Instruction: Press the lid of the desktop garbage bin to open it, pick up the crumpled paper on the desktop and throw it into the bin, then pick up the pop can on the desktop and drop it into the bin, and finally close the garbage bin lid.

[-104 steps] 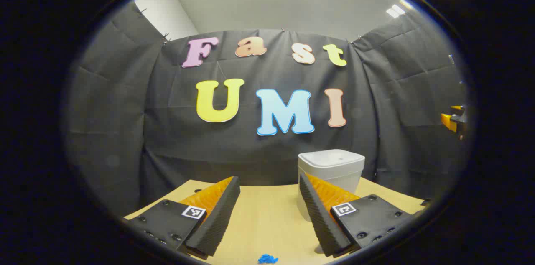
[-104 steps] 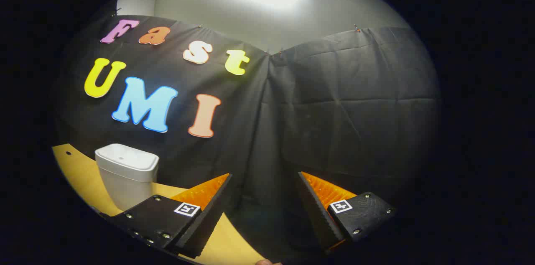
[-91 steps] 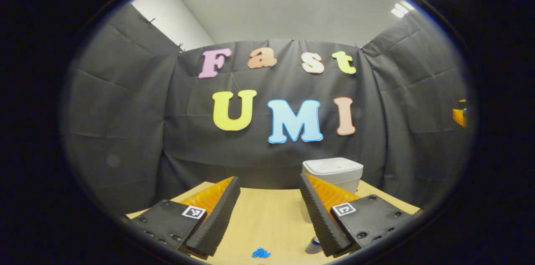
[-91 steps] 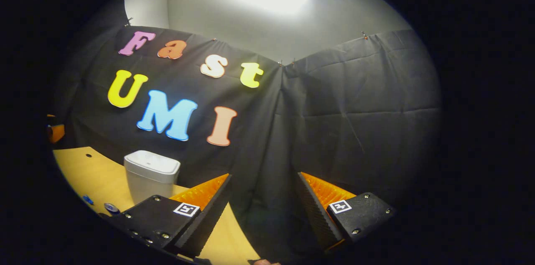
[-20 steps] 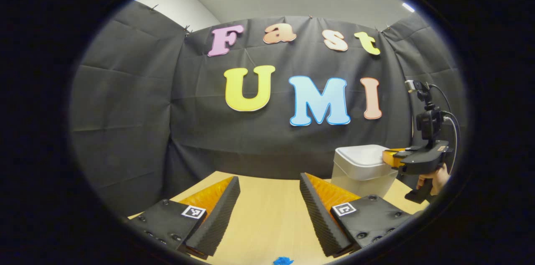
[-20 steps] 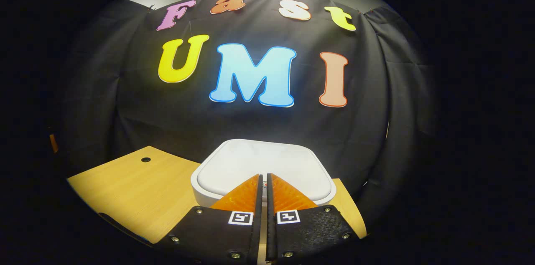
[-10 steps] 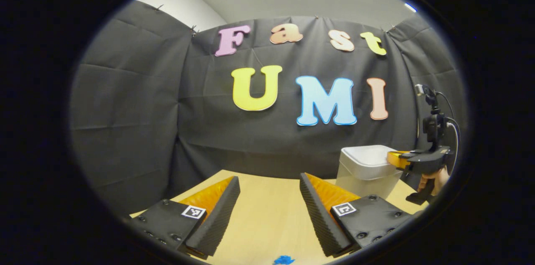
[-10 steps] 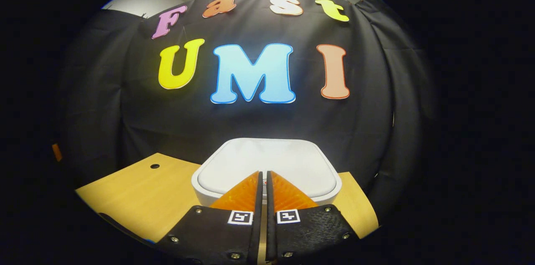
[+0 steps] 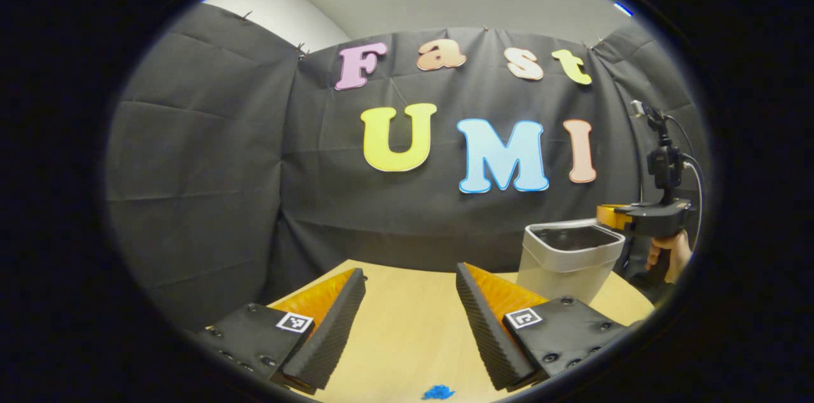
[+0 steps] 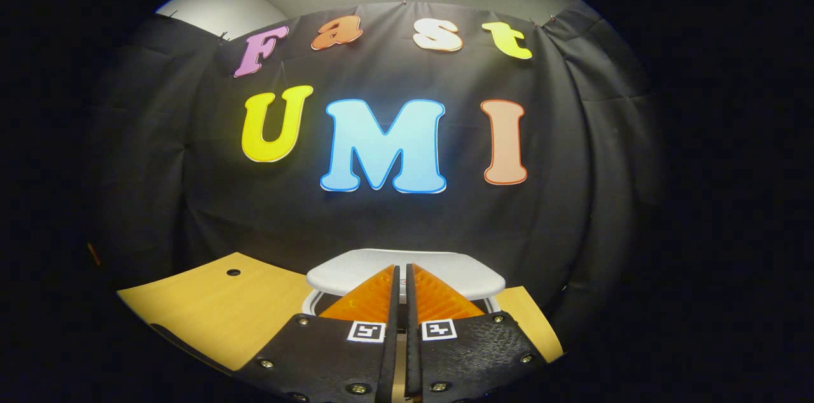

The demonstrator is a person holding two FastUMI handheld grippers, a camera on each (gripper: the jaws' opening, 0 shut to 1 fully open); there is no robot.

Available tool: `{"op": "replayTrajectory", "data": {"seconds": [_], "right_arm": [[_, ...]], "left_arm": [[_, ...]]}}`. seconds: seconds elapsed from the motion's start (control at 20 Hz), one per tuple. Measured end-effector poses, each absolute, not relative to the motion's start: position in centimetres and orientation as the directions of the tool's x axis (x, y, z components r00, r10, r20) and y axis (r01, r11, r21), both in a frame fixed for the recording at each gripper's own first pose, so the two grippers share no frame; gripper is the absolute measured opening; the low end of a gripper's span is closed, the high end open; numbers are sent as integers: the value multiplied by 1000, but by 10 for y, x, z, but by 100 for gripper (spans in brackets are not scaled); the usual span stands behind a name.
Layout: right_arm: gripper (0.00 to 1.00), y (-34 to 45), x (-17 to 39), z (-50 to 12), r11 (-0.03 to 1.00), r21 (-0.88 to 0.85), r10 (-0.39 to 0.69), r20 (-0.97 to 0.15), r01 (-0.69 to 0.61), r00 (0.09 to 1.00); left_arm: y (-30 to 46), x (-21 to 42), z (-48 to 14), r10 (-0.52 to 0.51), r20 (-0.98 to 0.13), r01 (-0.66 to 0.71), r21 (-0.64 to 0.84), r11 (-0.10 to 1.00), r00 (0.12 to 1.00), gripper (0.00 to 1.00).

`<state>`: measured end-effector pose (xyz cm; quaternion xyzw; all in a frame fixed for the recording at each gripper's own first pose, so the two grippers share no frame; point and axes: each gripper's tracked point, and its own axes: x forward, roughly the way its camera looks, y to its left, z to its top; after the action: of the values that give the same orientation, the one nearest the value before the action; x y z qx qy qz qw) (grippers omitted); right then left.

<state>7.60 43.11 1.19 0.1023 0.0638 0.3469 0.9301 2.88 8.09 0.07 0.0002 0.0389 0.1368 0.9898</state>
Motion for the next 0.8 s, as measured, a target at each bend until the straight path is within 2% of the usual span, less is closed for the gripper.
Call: {"op": "replayTrajectory", "data": {"seconds": [0.3, 0.4, 0.8], "right_arm": [[6, 414, 68, 17, 742, 228, 655, -45, -631, 754], [6, 407, 63, 13, 750, 199, 651, -58, -631, 757], [7, 385, 26, 4, 747, 176, 659, -66, -642, 749]], "left_arm": [[67, 28, 4, 244, -62, -243, 33, 970, 968, 96], [62, 29, 2, 230, -66, -229, 33, 973, 971, 92], [57, 27, -25, 187, -109, -180, 71, 981, 976, 96]]}}
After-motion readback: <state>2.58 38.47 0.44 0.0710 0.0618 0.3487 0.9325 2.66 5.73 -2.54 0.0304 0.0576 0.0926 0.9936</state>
